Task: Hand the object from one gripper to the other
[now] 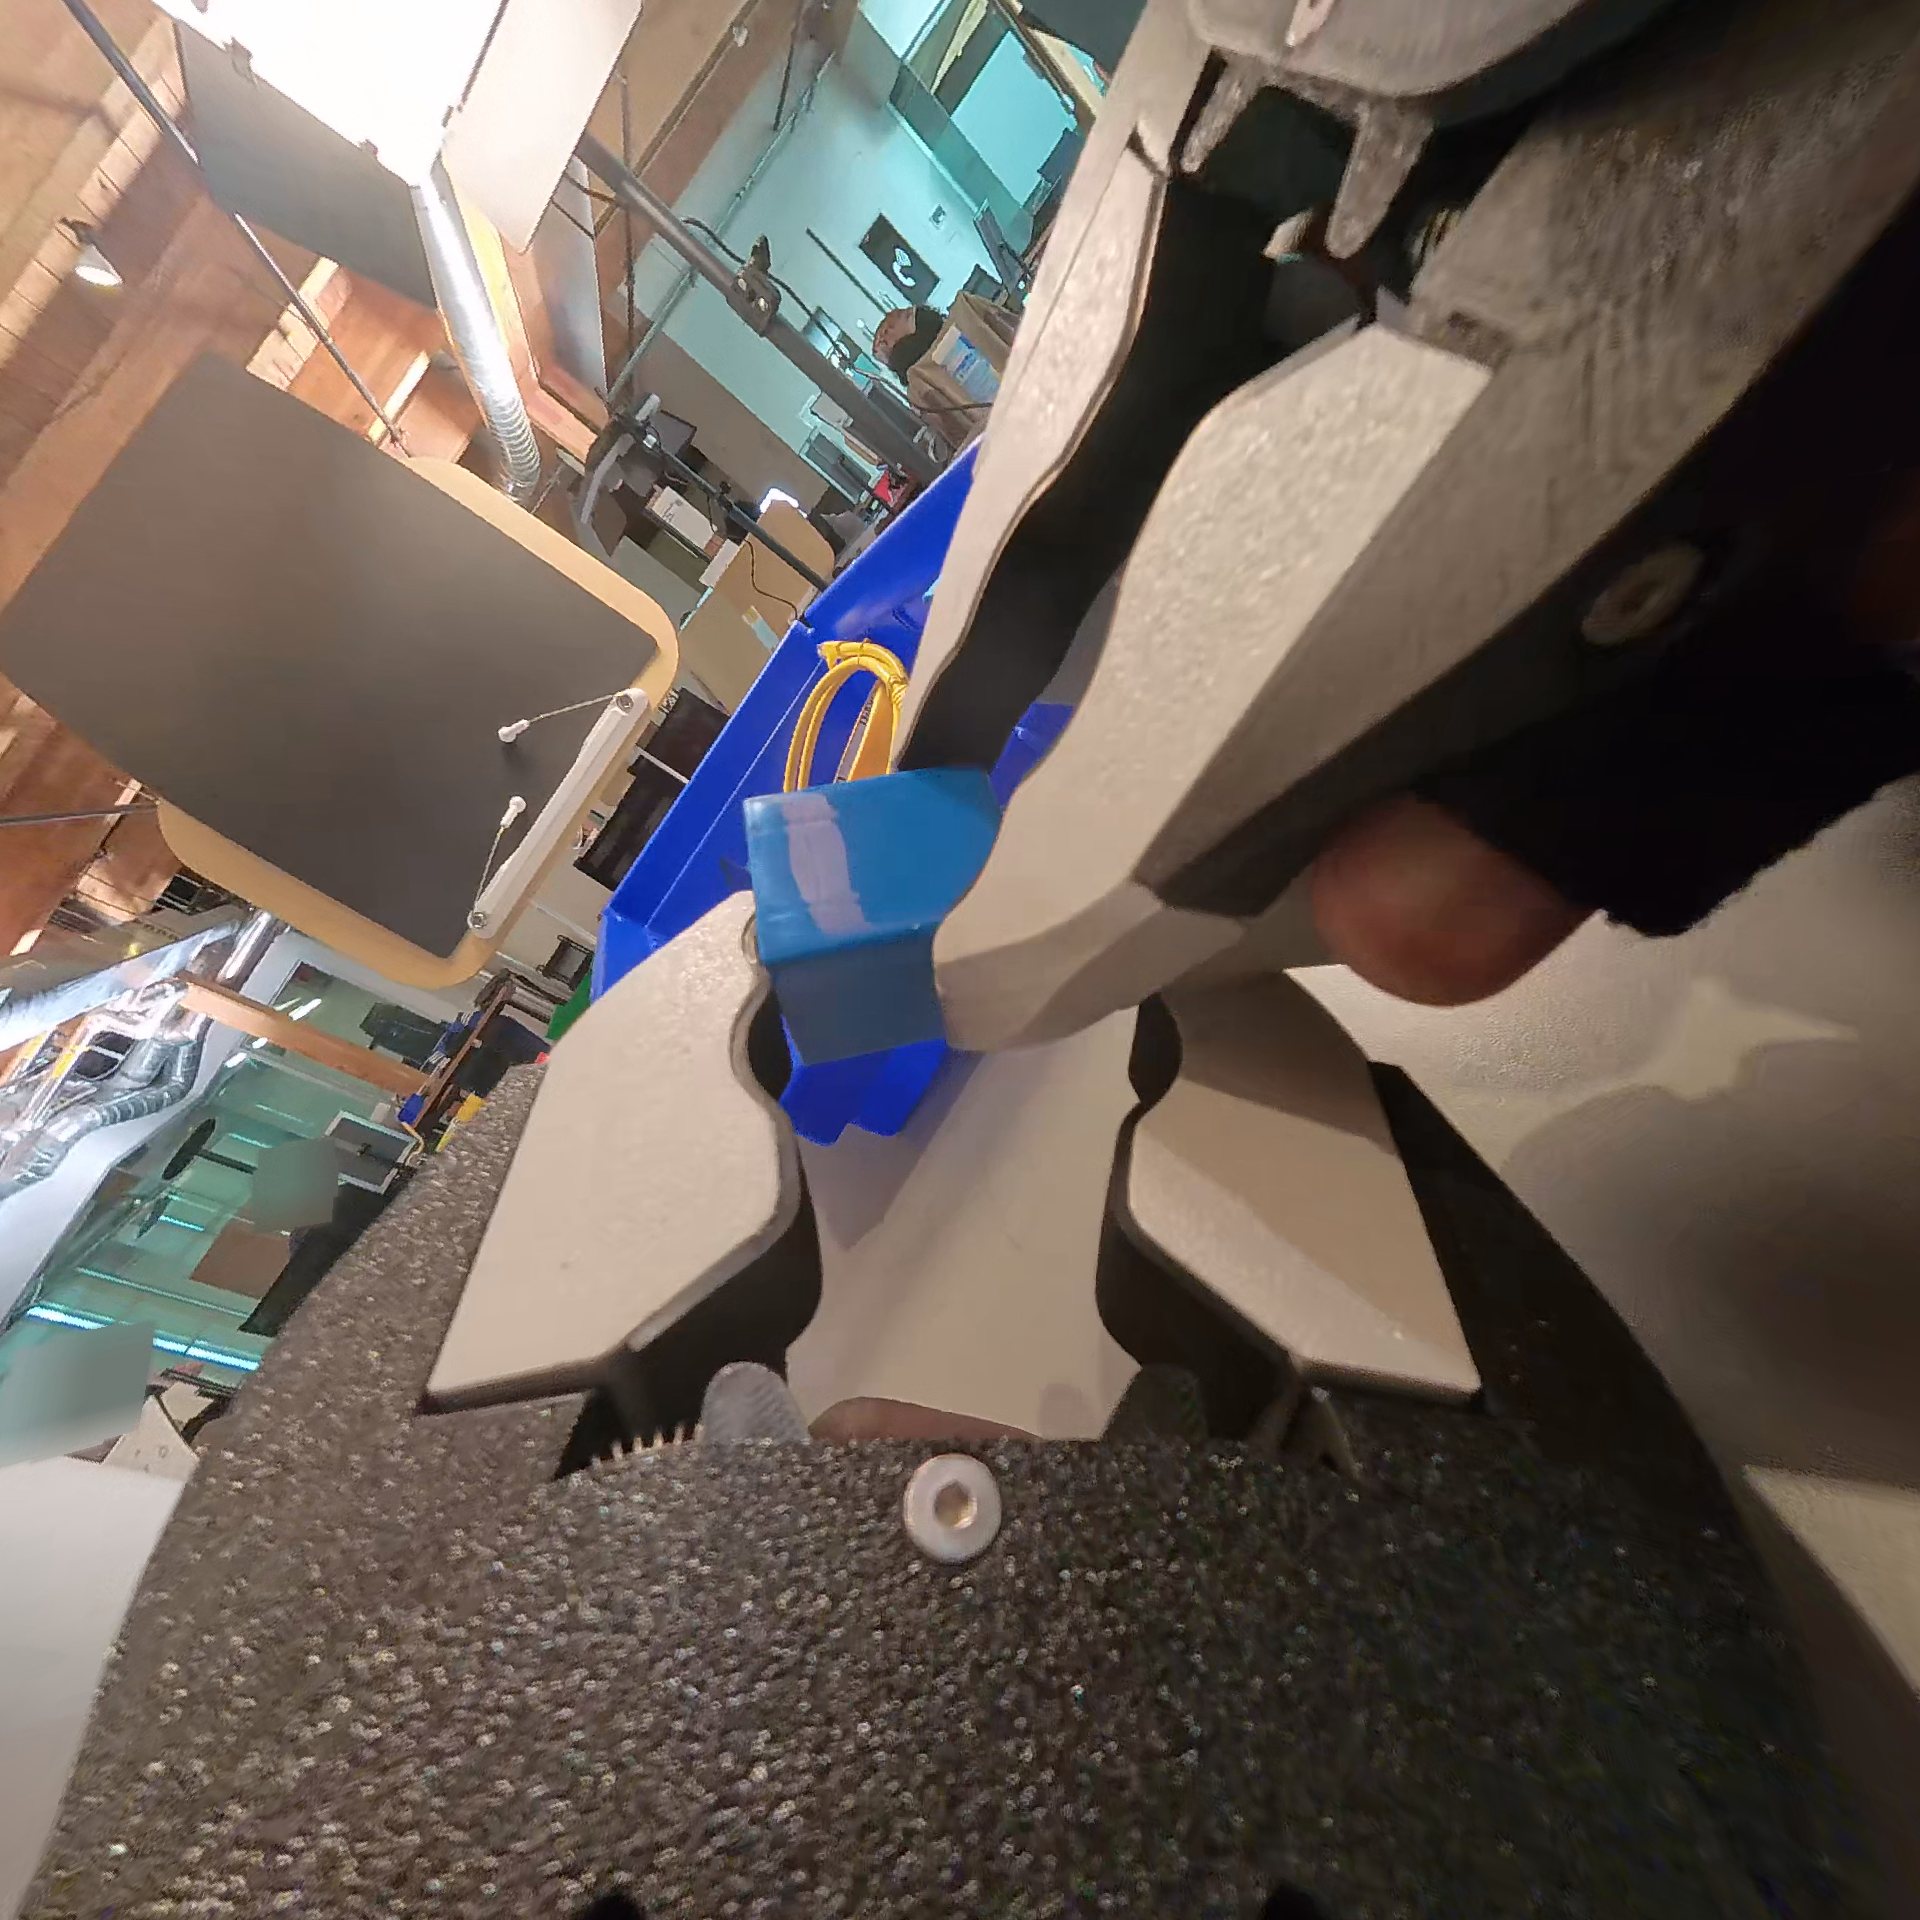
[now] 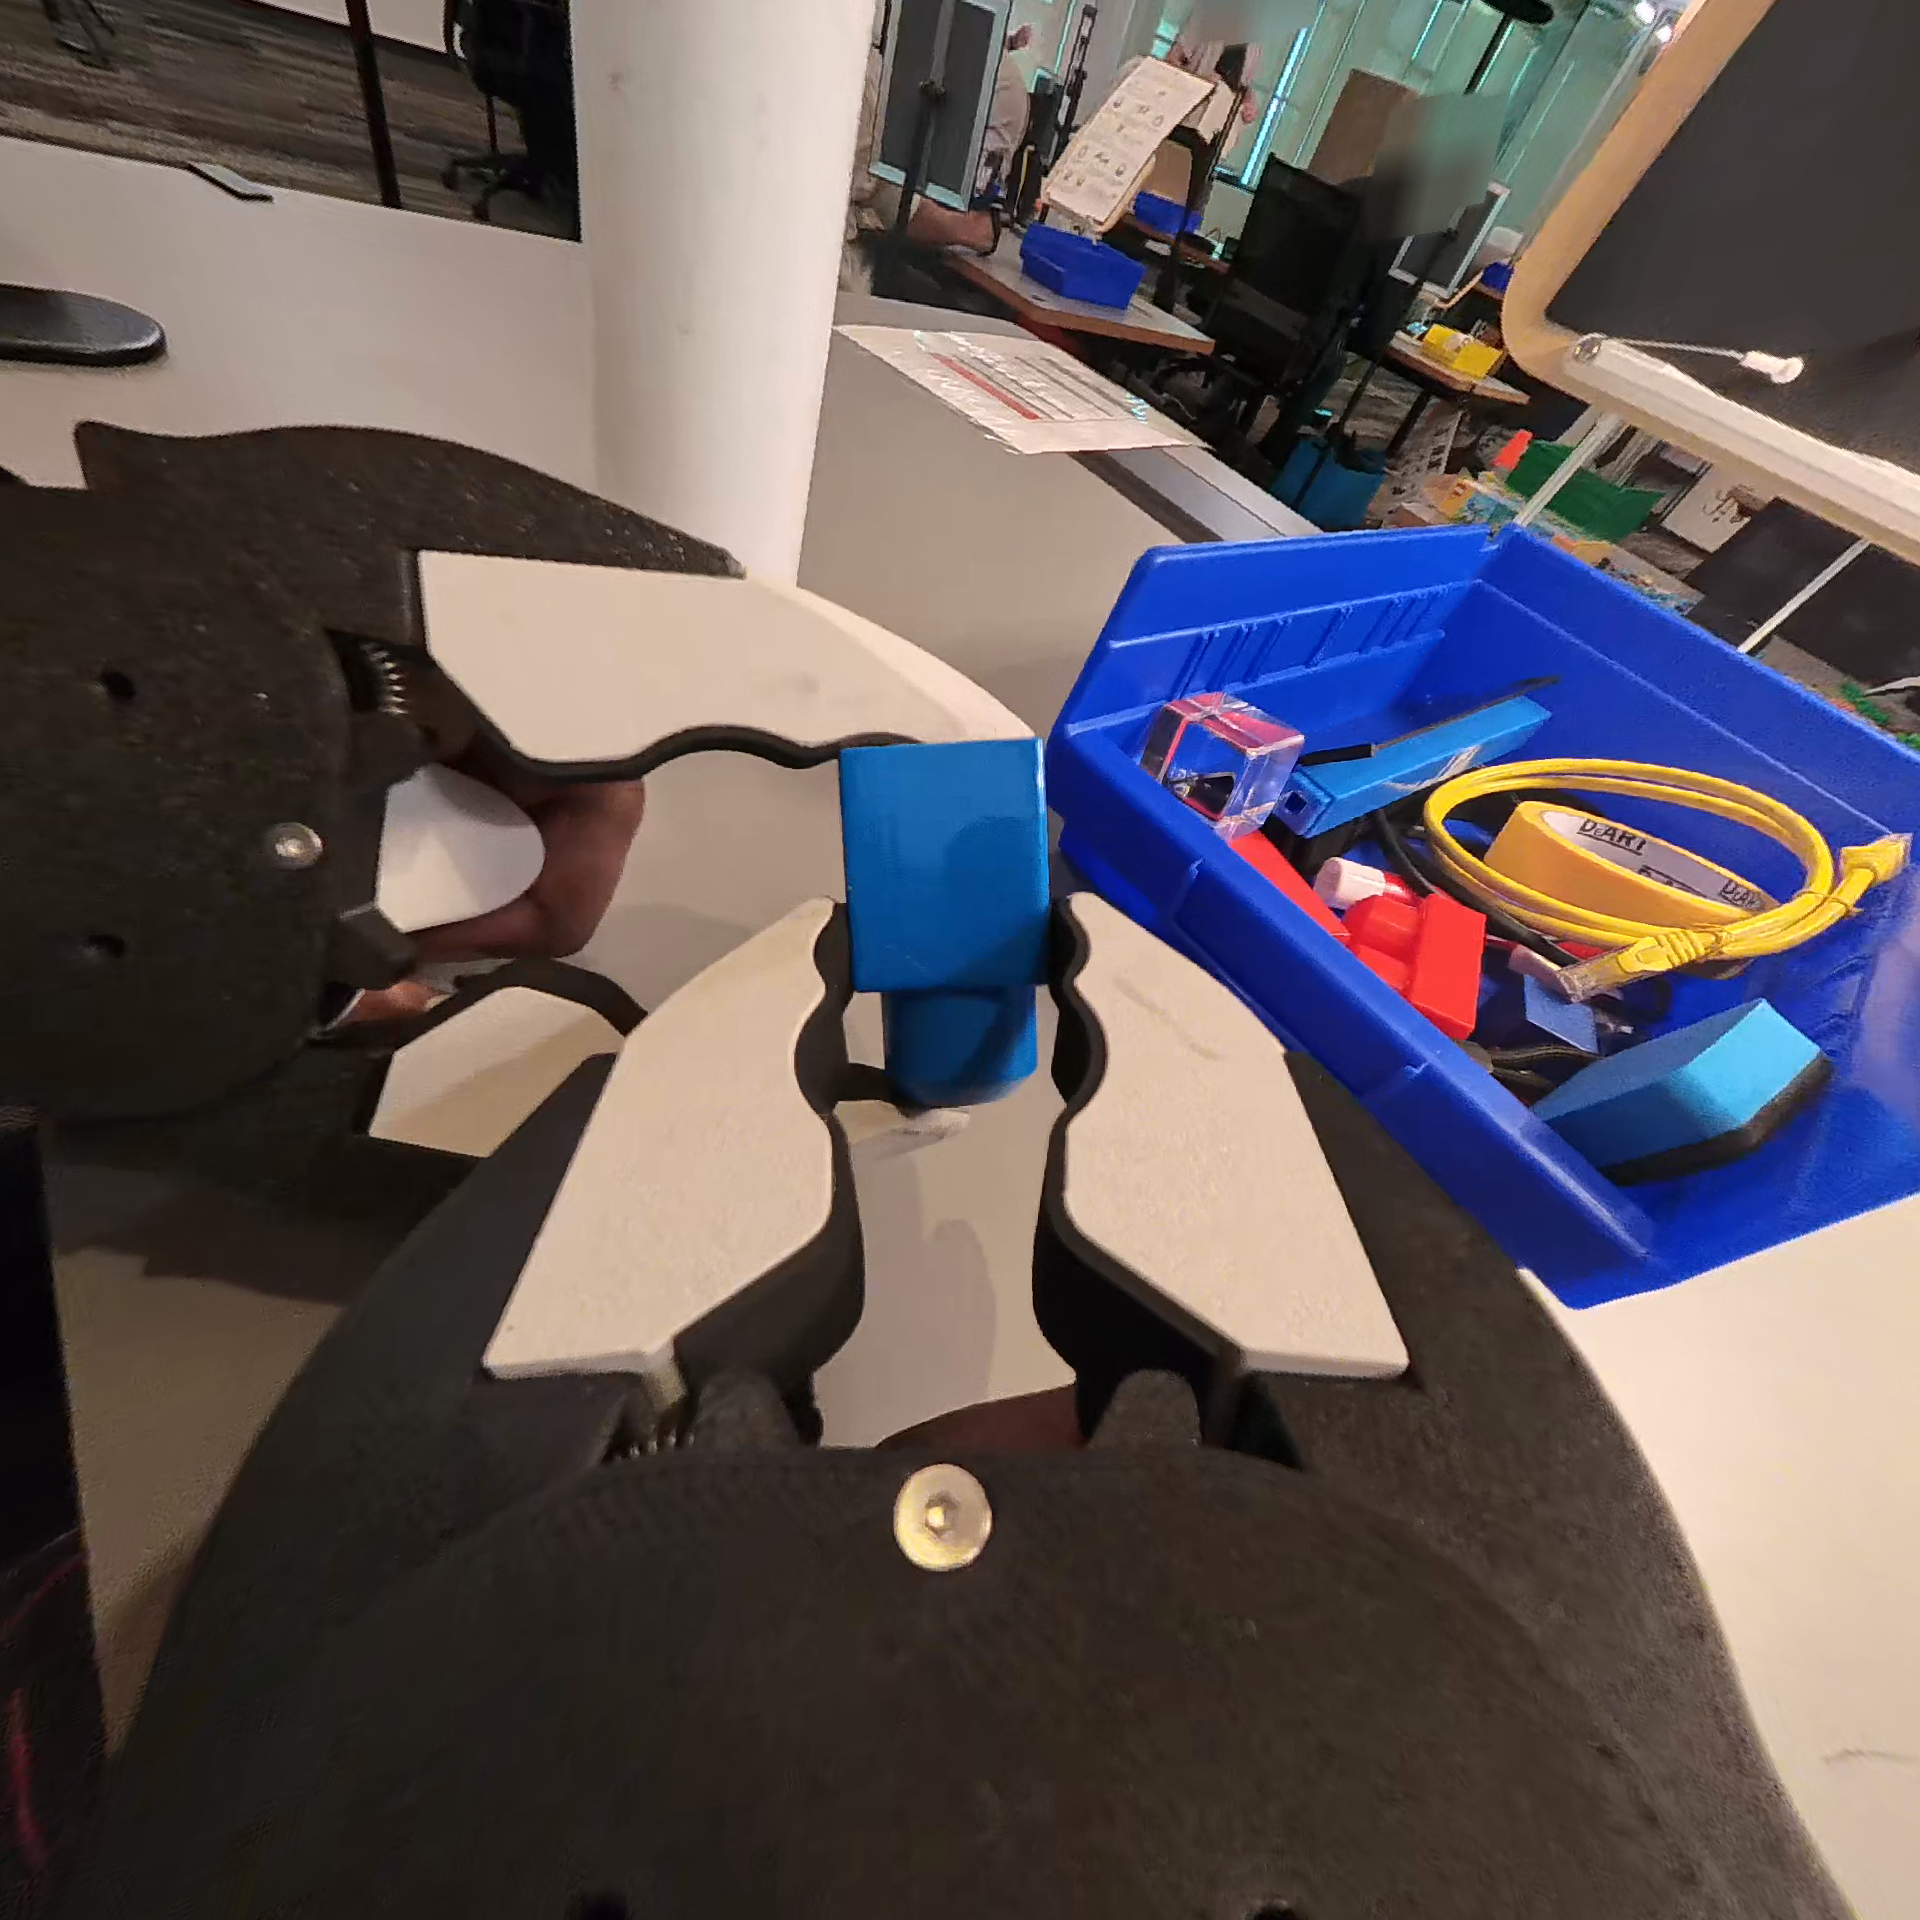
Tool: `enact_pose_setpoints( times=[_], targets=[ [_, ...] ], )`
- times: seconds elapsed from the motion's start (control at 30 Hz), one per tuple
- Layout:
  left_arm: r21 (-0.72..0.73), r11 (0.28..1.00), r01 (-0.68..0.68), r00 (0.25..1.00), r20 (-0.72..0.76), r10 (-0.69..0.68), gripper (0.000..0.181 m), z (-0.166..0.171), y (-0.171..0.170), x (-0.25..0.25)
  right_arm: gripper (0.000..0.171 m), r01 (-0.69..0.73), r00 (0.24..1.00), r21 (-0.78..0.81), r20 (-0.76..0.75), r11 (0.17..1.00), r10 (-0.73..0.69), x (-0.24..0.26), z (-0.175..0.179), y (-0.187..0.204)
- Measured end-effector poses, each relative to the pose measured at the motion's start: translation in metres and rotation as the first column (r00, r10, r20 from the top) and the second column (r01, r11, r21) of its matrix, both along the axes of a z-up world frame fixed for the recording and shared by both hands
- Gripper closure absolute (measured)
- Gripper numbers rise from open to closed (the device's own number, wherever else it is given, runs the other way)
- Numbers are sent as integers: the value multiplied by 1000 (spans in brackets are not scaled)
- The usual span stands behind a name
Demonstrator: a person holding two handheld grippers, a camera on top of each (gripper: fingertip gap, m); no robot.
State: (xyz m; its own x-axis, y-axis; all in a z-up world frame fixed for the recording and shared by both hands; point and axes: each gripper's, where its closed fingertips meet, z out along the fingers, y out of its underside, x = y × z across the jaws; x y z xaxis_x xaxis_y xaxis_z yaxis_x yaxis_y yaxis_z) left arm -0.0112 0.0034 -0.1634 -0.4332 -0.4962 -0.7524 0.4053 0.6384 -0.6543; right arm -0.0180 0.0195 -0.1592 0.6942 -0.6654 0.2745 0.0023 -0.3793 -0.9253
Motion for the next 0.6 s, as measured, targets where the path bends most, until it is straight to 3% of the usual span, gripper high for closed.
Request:
enact_pose_setpoints(
  times=[0.17,0.3,0.43,0.53,0.6],
  targets=[
    [-109,994,14,1000,6,-14,111,13,2,-1,135,5,1000,97,14,995,-7,0,15,-4],
    [-363,923,125,983,-79,-164,103,37,4,-12,135,-20,1000,325,10,946,18,-2,43,-14],
    [-669,700,250,880,-145,-452,106,64,8,-31,135,-105,994,523,45,846,96,-12,71,-21],
    [-829,518,211,740,-211,-639,107,72,13,-33,135,-76,990,474,138,877,11,-12,77,-27],
    [-881,446,160,658,-241,-713,107,72,14,-32,135,-62,969,393,243,917,-39,-16,80,-25]
  ],
)
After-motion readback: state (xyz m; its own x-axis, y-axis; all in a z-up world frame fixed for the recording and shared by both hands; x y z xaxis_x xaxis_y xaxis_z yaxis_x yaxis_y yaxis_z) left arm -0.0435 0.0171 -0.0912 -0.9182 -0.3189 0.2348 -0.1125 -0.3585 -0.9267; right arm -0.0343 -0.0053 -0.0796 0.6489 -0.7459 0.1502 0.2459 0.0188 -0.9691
